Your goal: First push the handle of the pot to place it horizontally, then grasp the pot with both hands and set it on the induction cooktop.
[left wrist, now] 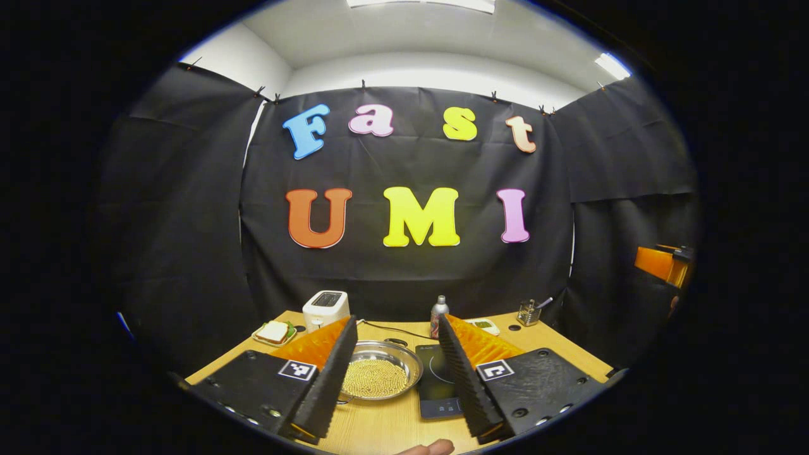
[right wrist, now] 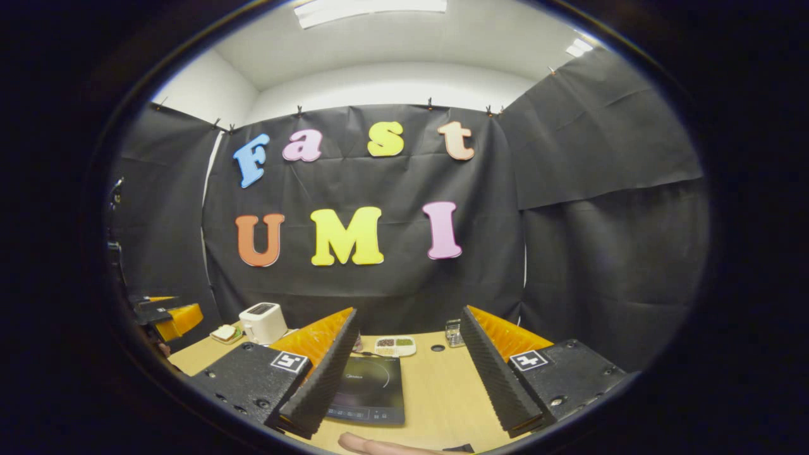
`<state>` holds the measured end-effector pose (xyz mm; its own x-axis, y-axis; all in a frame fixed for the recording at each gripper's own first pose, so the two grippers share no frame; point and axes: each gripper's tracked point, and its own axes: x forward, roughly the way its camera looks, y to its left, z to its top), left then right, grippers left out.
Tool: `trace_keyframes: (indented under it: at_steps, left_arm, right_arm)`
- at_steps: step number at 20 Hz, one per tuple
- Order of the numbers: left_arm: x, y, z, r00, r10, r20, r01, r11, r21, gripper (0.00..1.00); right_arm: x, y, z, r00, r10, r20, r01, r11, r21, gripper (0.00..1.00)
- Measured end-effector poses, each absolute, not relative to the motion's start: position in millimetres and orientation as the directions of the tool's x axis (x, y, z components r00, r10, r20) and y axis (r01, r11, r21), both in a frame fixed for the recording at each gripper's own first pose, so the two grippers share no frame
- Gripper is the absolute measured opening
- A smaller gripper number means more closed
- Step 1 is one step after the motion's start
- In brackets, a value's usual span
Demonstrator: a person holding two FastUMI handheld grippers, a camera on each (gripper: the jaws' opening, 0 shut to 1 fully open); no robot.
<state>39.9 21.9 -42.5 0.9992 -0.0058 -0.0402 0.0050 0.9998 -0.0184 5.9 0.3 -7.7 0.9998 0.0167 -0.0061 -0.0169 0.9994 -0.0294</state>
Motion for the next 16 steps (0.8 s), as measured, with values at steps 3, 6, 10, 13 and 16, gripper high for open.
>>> trace_keyframes:
  at_steps: [3,6,10,13,16]
  left_arm:
    - [48,18,-63,0.994,-0.042,-0.099,0.040,0.999,-0.021,0.51]
    - [55,23,-88,0.984,-0.040,-0.176,0.036,0.999,-0.027,0.34]
    - [64,32,-132,0.949,-0.020,-0.313,0.018,1.000,-0.011,0.01]
    - [76,40,-164,0.922,-0.008,-0.387,0.002,1.000,-0.017,0.00]
    - [79,44,-197,0.884,-0.023,-0.467,0.004,0.999,-0.042,0.00]
  right_arm:
    - [6,0,-12,1.000,0.018,-0.012,-0.018,0.999,-0.031,1.00]
    - [7,1,-13,1.000,0.018,-0.016,-0.019,0.999,-0.029,1.00]
    - [10,4,-19,0.999,0.022,-0.024,-0.023,0.999,-0.033,1.00]
    - [11,7,-25,0.999,0.029,-0.034,-0.030,0.999,-0.038,1.00]
    - [14,7,-31,0.999,0.030,-0.045,-0.031,0.999,-0.038,1.00]
